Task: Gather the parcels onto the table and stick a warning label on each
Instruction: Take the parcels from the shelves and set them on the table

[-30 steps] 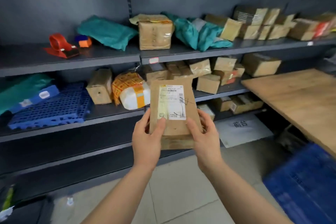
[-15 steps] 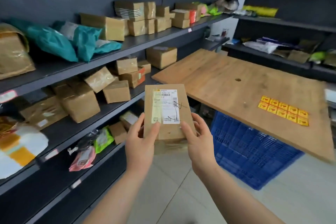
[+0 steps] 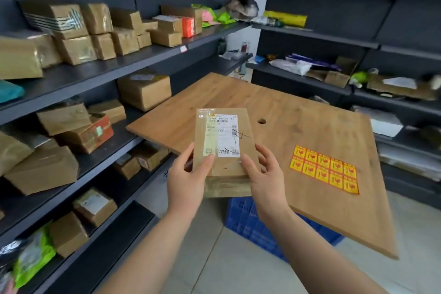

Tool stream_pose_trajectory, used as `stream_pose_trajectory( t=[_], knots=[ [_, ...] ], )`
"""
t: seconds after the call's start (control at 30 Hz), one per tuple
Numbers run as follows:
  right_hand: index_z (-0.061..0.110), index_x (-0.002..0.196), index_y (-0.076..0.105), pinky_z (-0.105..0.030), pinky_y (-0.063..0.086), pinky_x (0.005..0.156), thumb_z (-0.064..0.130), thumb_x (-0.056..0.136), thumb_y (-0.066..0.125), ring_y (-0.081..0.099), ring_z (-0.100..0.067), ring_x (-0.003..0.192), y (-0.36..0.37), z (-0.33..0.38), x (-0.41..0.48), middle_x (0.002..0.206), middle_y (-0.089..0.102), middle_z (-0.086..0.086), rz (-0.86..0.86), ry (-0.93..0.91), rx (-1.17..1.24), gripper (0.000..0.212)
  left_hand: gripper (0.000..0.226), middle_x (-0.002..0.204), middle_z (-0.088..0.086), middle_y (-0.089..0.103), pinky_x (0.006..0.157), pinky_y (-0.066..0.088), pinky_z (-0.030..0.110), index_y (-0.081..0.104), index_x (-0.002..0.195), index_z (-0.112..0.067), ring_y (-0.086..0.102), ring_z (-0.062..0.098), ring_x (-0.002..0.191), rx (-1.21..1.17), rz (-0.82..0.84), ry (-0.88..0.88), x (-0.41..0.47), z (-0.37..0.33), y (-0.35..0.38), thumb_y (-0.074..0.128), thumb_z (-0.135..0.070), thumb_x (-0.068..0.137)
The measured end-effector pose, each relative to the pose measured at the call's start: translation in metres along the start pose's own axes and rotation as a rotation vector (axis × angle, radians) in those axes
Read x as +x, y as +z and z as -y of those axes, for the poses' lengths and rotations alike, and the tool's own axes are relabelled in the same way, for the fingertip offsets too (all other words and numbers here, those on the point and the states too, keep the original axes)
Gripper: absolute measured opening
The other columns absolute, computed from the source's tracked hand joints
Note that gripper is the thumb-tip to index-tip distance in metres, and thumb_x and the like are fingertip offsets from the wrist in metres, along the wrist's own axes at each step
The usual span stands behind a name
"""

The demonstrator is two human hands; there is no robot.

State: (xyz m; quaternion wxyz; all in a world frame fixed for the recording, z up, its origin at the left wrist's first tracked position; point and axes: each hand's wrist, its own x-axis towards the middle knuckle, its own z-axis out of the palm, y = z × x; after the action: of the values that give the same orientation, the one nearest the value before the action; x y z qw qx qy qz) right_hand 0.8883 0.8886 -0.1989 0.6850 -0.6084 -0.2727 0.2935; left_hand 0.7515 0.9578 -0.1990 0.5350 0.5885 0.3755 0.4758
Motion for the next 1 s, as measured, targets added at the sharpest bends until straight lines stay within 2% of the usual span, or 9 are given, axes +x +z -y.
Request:
stream_pose_trajectory(
  t=[0.1,0.23,0.33,0.53,0.67,0.8,0.87,0.93,1.0],
  knots=[
    [0.034,0.124,0.052,-0.041,0.056,0.083,0.032,0.083,0.07,0.063,-0.014,0.103,-0.004,-0.006,0.048,0.109,0.065,0.011,-0.036,0.017,-0.008,0.045,0.03,0.099,-0.034,0.065,0.067,0.051,0.011,0.061,0.103,-0.054,0.06,-0.012,0.093,-0.015,0.026,-0.023,0.044,0.011,0.026,0.072,-0.037,0.081],
    [0.036,0.121,0.052,-0.037,0.056,0.082,0.033,0.083,0.07,0.063,-0.01,0.099,0.0,-0.016,0.118,0.105,0.062,0.016,-0.084,0.035,-0.019,0.042,0.036,0.1,-0.029,0.067,0.069,0.05,0.01,0.063,0.114,-0.04,0.061,-0.009,0.095,-0.009,0.032,-0.033,0.111,0.032,0.055,0.073,-0.037,0.08],
    [0.037,0.122,0.051,-0.034,0.056,0.081,0.034,0.083,0.07,0.062,-0.01,0.1,0.008,-0.024,0.176,0.107,0.06,0.016,-0.111,0.055,-0.02,0.043,0.04,0.093,-0.037,0.064,0.063,0.045,0.003,0.06,0.116,-0.038,0.059,-0.016,0.09,0.01,0.049,-0.041,0.17,0.047,0.074,0.074,-0.037,0.078],
    [0.036,0.118,0.054,-0.016,0.05,0.062,0.034,0.082,0.071,0.064,0.0,0.088,0.036,-0.039,0.293,0.103,0.062,0.017,-0.186,0.089,-0.003,0.04,0.035,0.091,-0.036,0.066,0.06,0.045,0.003,0.061,0.09,-0.062,0.062,-0.013,0.086,0.059,0.129,-0.07,0.297,0.077,0.105,0.076,-0.034,0.077],
    [0.039,0.12,0.051,-0.01,0.047,0.059,0.035,0.082,0.071,0.06,0.004,0.091,0.049,-0.053,0.36,0.103,0.055,0.021,-0.244,0.123,0.006,0.043,0.04,0.09,-0.04,0.064,0.062,0.044,0.002,0.057,0.087,-0.069,0.061,-0.015,0.087,0.087,0.183,-0.102,0.372,0.102,0.124,0.077,-0.037,0.074],
    [0.034,0.13,0.048,-0.017,0.05,0.074,0.033,0.083,0.07,0.055,-0.003,0.104,0.056,-0.071,0.426,0.112,0.054,0.016,-0.284,0.165,-0.032,0.052,0.043,0.088,-0.039,0.064,0.065,0.044,0.002,0.057,0.086,-0.069,0.061,-0.015,0.087,0.129,0.255,-0.132,0.441,0.13,0.149,0.076,-0.032,0.076],
    [0.028,0.135,0.046,-0.034,0.053,0.087,0.032,0.083,0.07,0.057,-0.011,0.108,0.056,-0.082,0.458,0.12,0.056,0.009,-0.286,0.194,-0.04,0.057,0.038,0.092,-0.033,0.067,0.068,0.047,0.006,0.062,0.1,-0.059,0.062,-0.011,0.089,0.145,0.277,-0.13,0.471,0.145,0.161,0.075,-0.03,0.077],
    [0.028,0.137,0.045,-0.04,0.052,0.091,0.032,0.083,0.071,0.057,-0.014,0.109,0.056,-0.092,0.488,0.122,0.056,0.006,-0.287,0.212,-0.064,0.06,0.041,0.099,-0.021,0.071,0.08,0.053,0.02,0.065,0.116,-0.037,0.064,-0.002,0.094,0.168,0.285,-0.144,0.498,0.162,0.173,0.075,-0.032,0.077],
    [0.03,0.136,0.045,-0.041,0.052,0.091,0.034,0.082,0.071,0.056,-0.013,0.109,0.055,-0.104,0.52,0.121,0.056,0.007,-0.286,0.223,-0.102,0.06,0.045,0.104,-0.015,0.07,0.088,0.053,0.033,0.063,0.12,-0.03,0.065,0.005,0.099,0.194,0.287,-0.161,0.524,0.181,0.185,0.074,-0.032,0.077]
  ],
)
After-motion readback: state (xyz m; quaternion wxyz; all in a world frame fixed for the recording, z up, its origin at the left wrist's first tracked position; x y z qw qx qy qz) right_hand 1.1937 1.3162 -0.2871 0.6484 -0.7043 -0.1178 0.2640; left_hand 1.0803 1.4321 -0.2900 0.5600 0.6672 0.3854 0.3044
